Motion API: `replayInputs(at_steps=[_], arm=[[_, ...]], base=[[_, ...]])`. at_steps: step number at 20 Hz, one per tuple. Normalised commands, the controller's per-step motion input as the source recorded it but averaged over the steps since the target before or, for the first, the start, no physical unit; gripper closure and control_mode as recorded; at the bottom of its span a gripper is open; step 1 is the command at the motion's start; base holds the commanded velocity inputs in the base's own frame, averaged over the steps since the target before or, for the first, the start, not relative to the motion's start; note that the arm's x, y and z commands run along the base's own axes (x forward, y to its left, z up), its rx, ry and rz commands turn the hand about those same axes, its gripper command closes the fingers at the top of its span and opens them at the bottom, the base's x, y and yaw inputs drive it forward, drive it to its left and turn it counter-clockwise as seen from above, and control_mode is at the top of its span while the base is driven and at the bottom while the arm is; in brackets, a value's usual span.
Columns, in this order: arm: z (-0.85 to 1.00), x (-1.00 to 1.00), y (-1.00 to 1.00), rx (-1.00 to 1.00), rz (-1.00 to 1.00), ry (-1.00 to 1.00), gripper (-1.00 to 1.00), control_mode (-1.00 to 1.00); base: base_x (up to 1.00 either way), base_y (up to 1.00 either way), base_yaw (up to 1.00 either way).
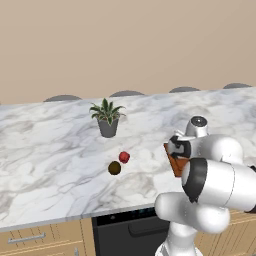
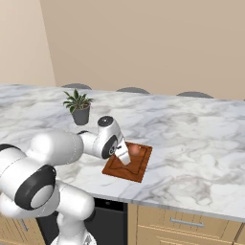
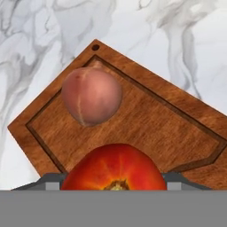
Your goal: Place the avocado, onion, tomato, and bell pepper on the cutting board.
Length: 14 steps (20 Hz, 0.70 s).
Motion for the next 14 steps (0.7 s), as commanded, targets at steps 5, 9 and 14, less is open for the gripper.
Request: replayInputs(at_steps=[5,9,14], arm=[[-0.05,-0.11,-0.19,0.0,0.0,0.0,1.0,-1.0],[-0.05,0.0,-0.26,0.0,-0.01,0.0,1.0,-1.0],[-0.12,0.05,-0.29,0.0,-0.01,0.0,1.0,-1.0]], base=[[0.0,0.0,0.0],[0.0,0.0,0.0],[0.0,0.0,0.0]])
